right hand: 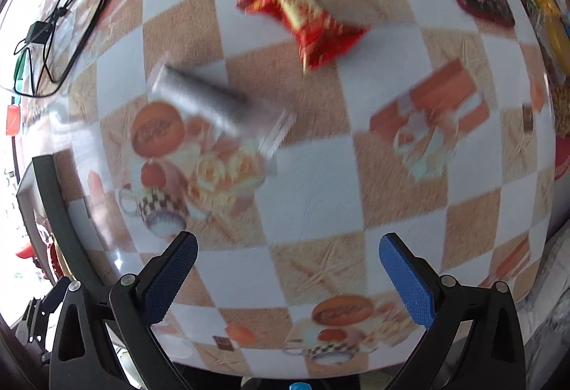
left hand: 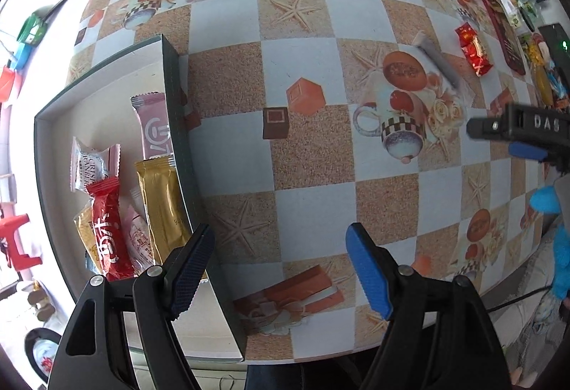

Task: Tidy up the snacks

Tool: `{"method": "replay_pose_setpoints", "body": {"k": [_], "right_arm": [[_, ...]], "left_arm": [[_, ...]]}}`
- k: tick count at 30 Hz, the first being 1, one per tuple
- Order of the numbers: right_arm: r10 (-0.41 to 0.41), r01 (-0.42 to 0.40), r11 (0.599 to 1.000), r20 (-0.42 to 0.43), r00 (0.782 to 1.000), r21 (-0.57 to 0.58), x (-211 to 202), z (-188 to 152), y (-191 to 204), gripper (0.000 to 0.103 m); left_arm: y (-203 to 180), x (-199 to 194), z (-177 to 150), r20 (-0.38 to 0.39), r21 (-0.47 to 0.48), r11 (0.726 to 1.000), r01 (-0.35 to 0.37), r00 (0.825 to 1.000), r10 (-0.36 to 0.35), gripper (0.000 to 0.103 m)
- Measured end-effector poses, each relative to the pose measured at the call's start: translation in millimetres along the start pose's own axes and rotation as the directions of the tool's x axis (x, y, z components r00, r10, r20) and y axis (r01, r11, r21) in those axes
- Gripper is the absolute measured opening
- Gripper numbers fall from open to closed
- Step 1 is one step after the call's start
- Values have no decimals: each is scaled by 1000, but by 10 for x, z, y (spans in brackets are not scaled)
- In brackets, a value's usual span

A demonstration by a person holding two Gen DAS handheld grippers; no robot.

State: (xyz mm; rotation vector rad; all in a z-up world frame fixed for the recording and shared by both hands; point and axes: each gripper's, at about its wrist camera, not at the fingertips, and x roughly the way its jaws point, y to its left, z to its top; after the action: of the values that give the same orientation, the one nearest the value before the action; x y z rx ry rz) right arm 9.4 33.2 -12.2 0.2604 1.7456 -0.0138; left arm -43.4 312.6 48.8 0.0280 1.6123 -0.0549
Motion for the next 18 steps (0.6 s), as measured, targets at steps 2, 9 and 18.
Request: {"method": "replay_pose_setpoints", "body": {"k": [2,9,18], "right_arm": [[-10,10,1000,19,1000,-21,-69,160,-39,103],[-44,59,989,111,993,-135,-251,690,-4,103],[-67,101,967,153,986,-232,-196,1240,130,103]], "left_arm": [[3,-3,18,-2,-15,1000,-6,1000,6,79],[115,4,7,-24,-68,997,-37,999,35,80],[144,2,-231,-47,-82,993,-82,996,78,80]]}}
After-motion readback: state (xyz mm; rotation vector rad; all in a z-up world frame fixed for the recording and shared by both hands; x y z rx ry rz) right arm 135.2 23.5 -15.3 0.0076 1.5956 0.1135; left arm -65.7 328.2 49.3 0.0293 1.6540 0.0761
